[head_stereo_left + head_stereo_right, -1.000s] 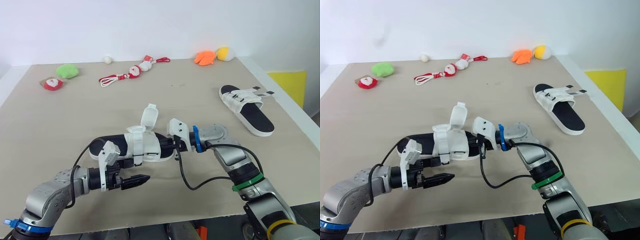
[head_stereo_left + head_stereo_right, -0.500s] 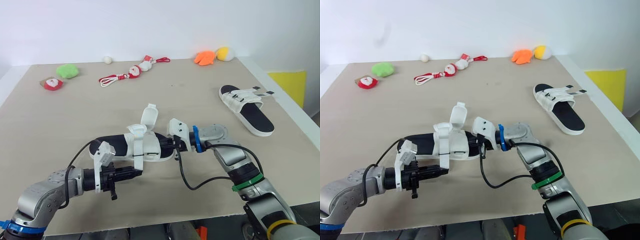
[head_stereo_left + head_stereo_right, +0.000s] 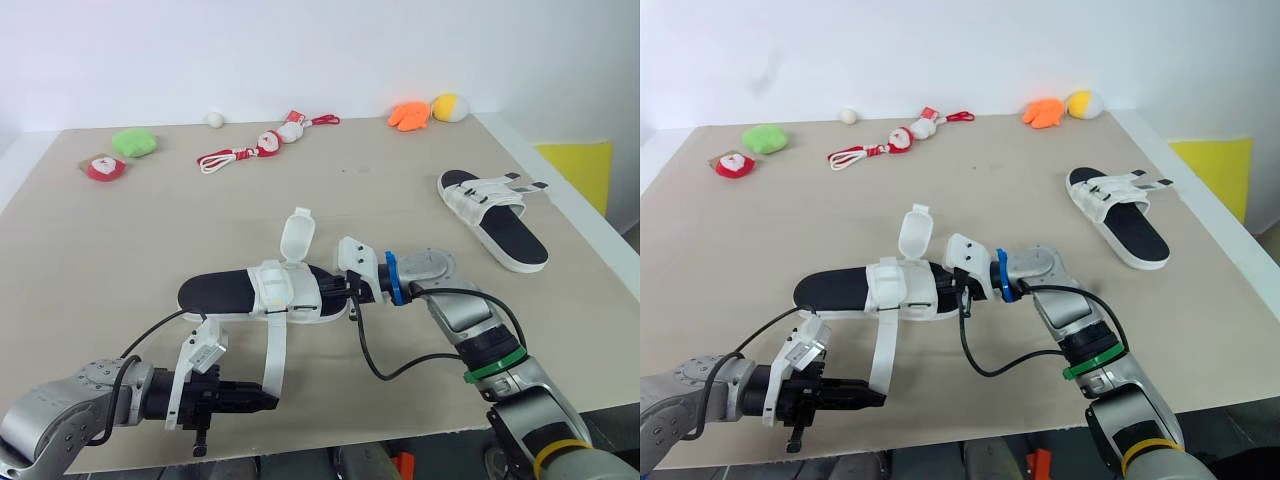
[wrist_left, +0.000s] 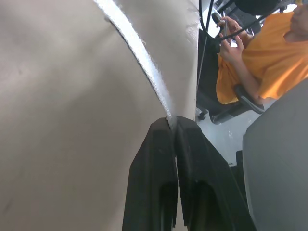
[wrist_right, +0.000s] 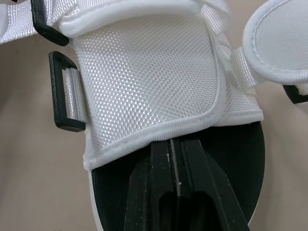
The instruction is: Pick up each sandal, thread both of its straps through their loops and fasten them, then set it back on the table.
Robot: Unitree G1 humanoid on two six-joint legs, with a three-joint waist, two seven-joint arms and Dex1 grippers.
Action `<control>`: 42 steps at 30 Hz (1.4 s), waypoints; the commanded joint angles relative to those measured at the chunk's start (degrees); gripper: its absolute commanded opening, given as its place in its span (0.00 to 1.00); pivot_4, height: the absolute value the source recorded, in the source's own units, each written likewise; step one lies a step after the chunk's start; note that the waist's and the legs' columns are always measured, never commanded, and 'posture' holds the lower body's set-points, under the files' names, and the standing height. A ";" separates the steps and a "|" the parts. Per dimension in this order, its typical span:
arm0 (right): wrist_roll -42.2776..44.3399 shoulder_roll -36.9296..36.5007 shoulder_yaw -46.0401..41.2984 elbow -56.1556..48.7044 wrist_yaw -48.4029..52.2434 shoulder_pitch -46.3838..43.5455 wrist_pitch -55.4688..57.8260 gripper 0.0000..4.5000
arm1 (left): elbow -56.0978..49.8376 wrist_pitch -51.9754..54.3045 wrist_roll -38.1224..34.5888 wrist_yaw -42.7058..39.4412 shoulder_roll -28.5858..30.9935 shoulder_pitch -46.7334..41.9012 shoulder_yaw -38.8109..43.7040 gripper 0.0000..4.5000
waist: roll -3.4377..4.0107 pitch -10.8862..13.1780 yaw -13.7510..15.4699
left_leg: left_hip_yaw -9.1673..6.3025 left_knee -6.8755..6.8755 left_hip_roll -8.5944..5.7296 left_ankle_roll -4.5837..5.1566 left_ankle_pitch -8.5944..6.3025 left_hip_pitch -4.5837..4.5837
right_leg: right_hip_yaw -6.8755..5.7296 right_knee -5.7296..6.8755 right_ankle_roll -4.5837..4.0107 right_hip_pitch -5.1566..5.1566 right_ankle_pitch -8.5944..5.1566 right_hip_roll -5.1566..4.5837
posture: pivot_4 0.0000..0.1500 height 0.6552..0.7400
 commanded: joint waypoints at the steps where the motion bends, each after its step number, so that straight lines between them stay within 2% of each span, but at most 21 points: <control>1: -0.86 0.00 0.88 0.60 -0.37 0.65 0.32 0.00 | -3.26 -0.26 0.01 -0.66 1.03 1.93 -1.04 0.01 | 0.00 0.00 -0.01 | 0.01 0.00 0.00 0.00 0.00 0.00 | 0.00 0.00 -0.01 0.00 0.00 0.00 | 1.00 1.00; 8: -0.95 0.28 1.02 1.11 -0.33 0.48 -0.03 0.00 | -3.94 -1.35 2.11 -0.10 2.49 3.87 -1.16 0.01 | 0.00 0.00 -0.01 | 0.04 -0.02 0.02 -0.04 -0.04 0.00 | 0.01 0.00 -0.08 -0.03 -0.05 0.00 | 1.00 1.00; 9: -0.95 0.37 1.04 1.22 -0.34 0.45 -0.07 0.00 | -3.92 -1.66 2.55 0.24 2.48 3.89 -1.01 0.12 | 0.00 0.00 -0.01 | 0.04 -0.02 0.02 -0.05 -0.05 0.00 | 0.00 0.00 -0.09 -0.03 -0.05 0.00 | 1.00 1.00; 10: -0.95 0.42 1.04 1.29 -0.34 0.43 -0.11 0.00 | -3.90 -1.91 2.84 0.48 2.47 3.91 -0.93 0.14 | 0.00 0.00 -0.01 | 0.04 -0.02 0.02 -0.06 -0.06 0.00 | 0.01 0.00 -0.09 -0.03 -0.05 0.00 | 1.00 1.00; 11: -0.97 0.50 1.10 1.37 -0.35 0.42 -0.17 0.00 | -3.79 -1.95 2.85 0.78 2.36 3.94 -0.62 0.26 | 0.00 0.00 -0.01 | 0.06 -0.02 0.03 -0.06 -0.07 -0.01 | 0.01 0.00 -0.10 -0.04 -0.06 0.00 | 1.00 1.00; 12: -0.99 0.55 1.14 1.41 -0.35 0.42 -0.21 0.00 | -3.74 -1.93 2.73 0.94 2.27 3.98 -0.32 0.26 | 0.00 0.00 -0.01 | 0.07 -0.02 0.03 -0.06 -0.07 -0.01 | 0.01 0.00 -0.10 -0.05 -0.06 0.00 | 1.00 1.00; 13: -0.99 0.62 1.21 1.43 -0.35 0.45 -0.22 0.00 | -3.93 -2.40 2.75 1.11 2.18 4.32 0.49 0.43 | 0.00 0.00 -0.01 | 0.07 -0.02 0.04 -0.06 -0.07 -0.01 | 0.01 0.00 -0.10 -0.05 -0.06 0.01 | 1.00 1.00; 14: -1.00 0.69 1.26 1.44 -0.36 0.46 -0.22 0.00 | -4.07 -2.79 2.77 1.22 2.16 4.59 1.08 0.46 | 0.00 0.00 -0.03 | 0.07 -0.02 0.04 -0.06 -0.07 -0.01 | 0.01 0.00 -0.10 -0.05 -0.06 0.01 | 1.00 1.00; 19: -1.00 0.36 1.39 1.46 0.24 0.67 -0.38 0.00 | -5.33 -7.30 5.73 0.18 4.22 11.04 6.76 0.93 | 0.00 0.00 -0.08 | 0.12 -0.05 0.08 -0.05 -0.08 -0.01 | 0.01 0.01 -0.10 -0.12 -0.05 0.01 | 1.00 1.00; 20: -1.02 0.29 1.43 1.47 0.36 0.66 -0.42 0.00 | -4.97 -9.15 7.45 0.33 4.19 12.06 7.43 0.96 | 0.04 0.00 -0.02 | 0.13 -0.05 0.09 -0.05 -0.08 -0.01 | 0.01 0.00 -0.10 -0.13 -0.06 0.01 | 1.00 1.00; 23: -1.00 0.23 1.55 1.68 0.75 0.45 -0.52 0.00 | -3.33 -18.33 14.72 0.07 3.50 14.69 9.18 0.99 | 0.03 0.00 -0.02 | 0.14 -0.04 0.08 -0.05 -0.08 0.00 | 0.01 0.01 -0.13 -0.13 -0.06 0.00 | 1.00 1.00; 26: -1.17 0.30 1.85 2.42 1.30 -0.02 -1.10 0.00 | 3.28 -45.27 33.58 2.42 1.38 13.76 8.04 0.99 | 0.03 -0.02 0.09 | 0.22 -0.05 0.08 -0.05 -0.08 0.00 | 0.04 0.00 -0.19 -0.18 -0.03 -0.04 | 1.00 1.00; 28: -1.19 0.51 1.85 2.84 1.48 -0.46 -1.23 0.00 | 10.39 -64.20 45.43 4.10 2.24 13.07 6.16 0.99 | 0.02 -0.04 0.12 | 0.26 -0.05 0.08 -0.05 -0.08 -0.03 | 0.04 0.00 -0.39 -0.22 0.03 -0.04 | 1.00 1.00; 35: -1.28 0.55 1.88 3.54 1.99 -1.26 -1.65 0.00 | 27.61 -106.20 67.82 17.91 -0.70 2.68 4.79 0.99 | 0.10 -0.09 0.29 | 0.80 -0.09 0.07 0.00 -0.06 0.04 | 0.45 -0.02 -0.50 -0.29 0.15 -0.17 | 1.00 1.00; 38: -1.29 0.46 1.86 3.44 1.95 -1.31 -1.62 0.00 | 30.68 -115.38 72.77 22.76 -2.28 -1.27 4.53 0.99 | 0.08 -0.10 0.32 | 0.91 -0.04 0.06 0.07 -0.01 0.03 | 0.57 -0.02 -0.40 -0.30 0.27 -0.16 | 1.00 1.00; 42: -1.24 0.30 1.69 3.07 1.74 -1.33 -1.36 0.00 | 32.81 -118.61 76.27 25.70 -2.51 -3.03 2.56 0.99 | 0.07 -0.11 0.18 | 1.06 -0.06 0.07 0.16 -0.07 -0.03 | 0.70 -0.02 -0.31 -0.41 0.32 -0.15 | 1.00 1.00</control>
